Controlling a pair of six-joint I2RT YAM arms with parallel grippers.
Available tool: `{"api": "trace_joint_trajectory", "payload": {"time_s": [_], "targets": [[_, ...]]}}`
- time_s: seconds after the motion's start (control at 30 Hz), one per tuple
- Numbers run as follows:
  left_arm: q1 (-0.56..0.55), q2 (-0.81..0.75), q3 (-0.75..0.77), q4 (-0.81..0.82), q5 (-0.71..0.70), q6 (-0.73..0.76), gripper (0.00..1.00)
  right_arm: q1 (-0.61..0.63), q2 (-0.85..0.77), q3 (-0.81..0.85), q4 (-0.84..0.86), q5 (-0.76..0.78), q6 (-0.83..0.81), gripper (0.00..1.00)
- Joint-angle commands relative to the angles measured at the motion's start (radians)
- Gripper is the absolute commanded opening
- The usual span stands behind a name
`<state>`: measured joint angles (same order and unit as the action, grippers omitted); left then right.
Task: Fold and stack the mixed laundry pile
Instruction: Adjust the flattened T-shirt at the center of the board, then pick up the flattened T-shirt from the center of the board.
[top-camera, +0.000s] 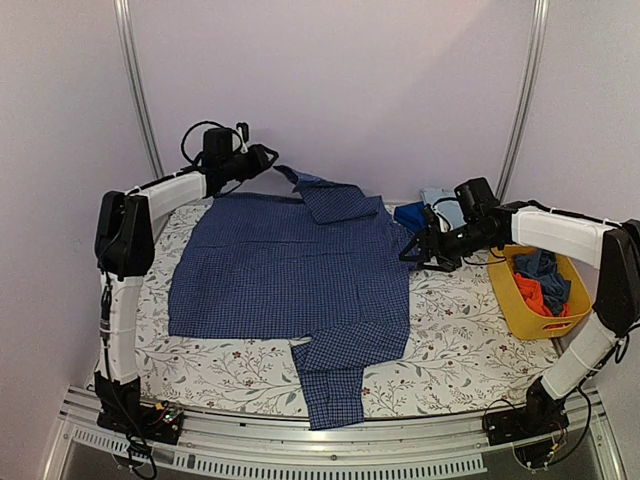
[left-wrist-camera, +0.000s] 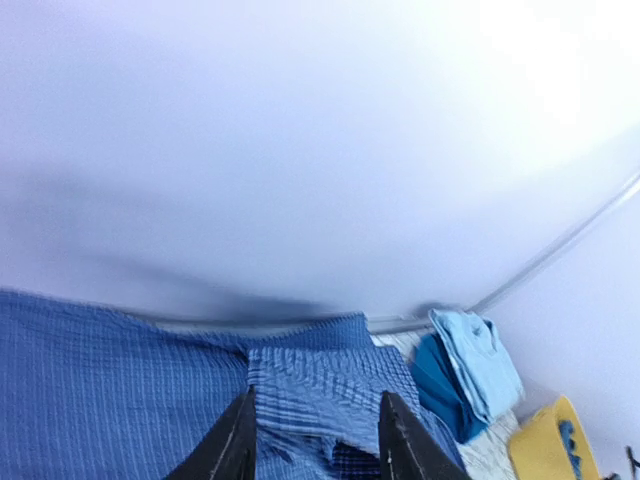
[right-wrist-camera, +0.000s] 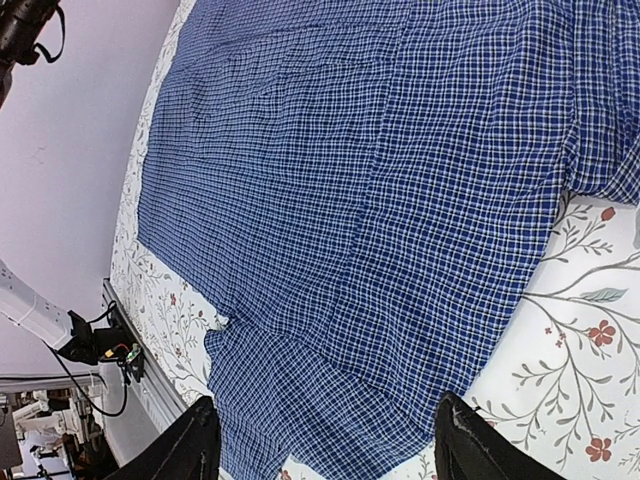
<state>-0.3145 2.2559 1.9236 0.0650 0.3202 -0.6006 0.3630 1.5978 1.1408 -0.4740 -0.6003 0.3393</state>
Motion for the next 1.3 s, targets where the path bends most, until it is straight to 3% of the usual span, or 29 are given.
{"api": "trace_joint_trajectory", "payload": {"time_s": [0.0, 0.07, 0.17, 0.4, 0.5, 0.6, 0.73, 0.93, 1.07, 1.27], "targets": [[0.064, 0.149, 0.209, -0.162, -0.126, -0.041, 0.57, -0.007, -0.017, 0.051, -0.04, 0.01, -0.02, 0.72], [0.059, 0.116, 0.19, -0.196, -0.097, 0.023, 0.68, -0.006, -0.02, 0.053, -0.044, -0.011, -0.027, 0.72], [0.003, -0.063, -0.031, -0.195, -0.061, 0.211, 0.78, -0.006, -0.04, 0.032, -0.033, -0.047, -0.032, 0.72], [-0.216, -0.725, -0.848, -0.134, 0.113, 0.587, 0.75, -0.006, -0.074, -0.022, -0.016, -0.07, -0.045, 0.72], [-0.343, -0.949, -1.037, -0.225, 0.156, 0.614, 0.74, -0.006, -0.058, -0.021, 0.007, -0.086, -0.04, 0.72], [-0.529, -1.074, -1.165, -0.264, 0.115, 0.605, 0.74, -0.006, -0.035, -0.01, 0.026, -0.104, -0.036, 0.72], [-0.698, -1.04, -1.214, -0.263, 0.107, 0.596, 0.72, -0.006, 0.003, 0.008, 0.037, -0.129, -0.036, 0.72], [-0.854, -0.784, -1.116, -0.277, 0.109, 0.706, 0.66, -0.007, 0.03, 0.02, 0.033, -0.15, -0.043, 0.71], [-0.864, -0.66, -1.089, -0.222, 0.054, 0.695, 0.56, -0.007, 0.019, 0.013, 0.006, -0.141, -0.057, 0.71], [-0.828, -0.64, -1.073, -0.135, -0.019, 0.643, 0.57, -0.006, -0.052, -0.095, 0.003, -0.143, -0.013, 0.71]]}}
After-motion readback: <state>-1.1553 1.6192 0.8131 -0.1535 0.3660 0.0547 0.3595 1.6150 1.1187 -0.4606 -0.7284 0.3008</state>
